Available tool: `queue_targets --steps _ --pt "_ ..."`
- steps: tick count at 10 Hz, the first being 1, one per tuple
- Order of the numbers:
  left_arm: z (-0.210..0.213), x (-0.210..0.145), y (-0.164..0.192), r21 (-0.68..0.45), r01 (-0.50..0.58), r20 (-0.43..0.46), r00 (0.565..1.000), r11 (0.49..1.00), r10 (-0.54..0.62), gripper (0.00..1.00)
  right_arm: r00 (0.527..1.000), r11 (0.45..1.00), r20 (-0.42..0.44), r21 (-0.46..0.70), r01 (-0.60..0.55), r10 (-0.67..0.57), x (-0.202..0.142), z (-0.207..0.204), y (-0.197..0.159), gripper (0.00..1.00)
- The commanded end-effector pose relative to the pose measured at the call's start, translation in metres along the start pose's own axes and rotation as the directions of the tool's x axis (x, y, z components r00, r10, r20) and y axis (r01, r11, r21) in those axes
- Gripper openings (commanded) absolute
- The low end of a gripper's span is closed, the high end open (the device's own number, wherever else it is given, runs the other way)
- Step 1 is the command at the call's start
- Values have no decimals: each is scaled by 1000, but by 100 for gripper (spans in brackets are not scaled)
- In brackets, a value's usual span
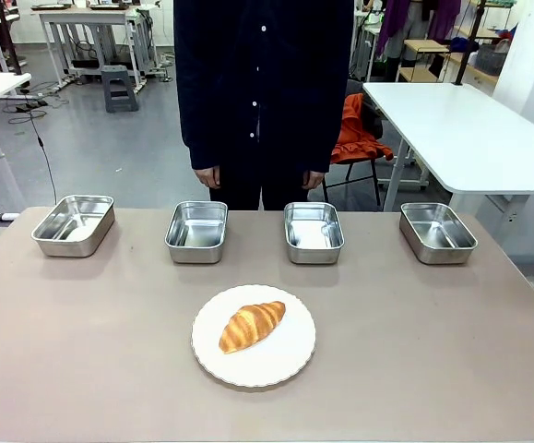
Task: Place the bread in the container.
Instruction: Place the Butter Roll into the Airtight Container indicated by the human.
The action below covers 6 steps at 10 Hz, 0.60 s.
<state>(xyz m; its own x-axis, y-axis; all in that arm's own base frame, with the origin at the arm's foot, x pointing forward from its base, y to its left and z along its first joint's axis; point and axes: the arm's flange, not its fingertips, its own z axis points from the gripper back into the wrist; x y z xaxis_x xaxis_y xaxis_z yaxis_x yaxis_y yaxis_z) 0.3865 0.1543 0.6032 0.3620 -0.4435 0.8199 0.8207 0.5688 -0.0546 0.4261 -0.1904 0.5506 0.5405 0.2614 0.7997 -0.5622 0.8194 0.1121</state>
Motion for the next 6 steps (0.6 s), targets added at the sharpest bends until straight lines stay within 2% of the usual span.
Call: queue_targets --steps 1,6 --pt "2 0 0 5 6 -3 1000 1000 -6 100 1000 1000 26 12 -17 17 0 -2 -2 100" --pt "2 0 0 5 6 -3 1000 1000 -6 100 1000 1000 26 12 -17 17 0 -2 -2 100"
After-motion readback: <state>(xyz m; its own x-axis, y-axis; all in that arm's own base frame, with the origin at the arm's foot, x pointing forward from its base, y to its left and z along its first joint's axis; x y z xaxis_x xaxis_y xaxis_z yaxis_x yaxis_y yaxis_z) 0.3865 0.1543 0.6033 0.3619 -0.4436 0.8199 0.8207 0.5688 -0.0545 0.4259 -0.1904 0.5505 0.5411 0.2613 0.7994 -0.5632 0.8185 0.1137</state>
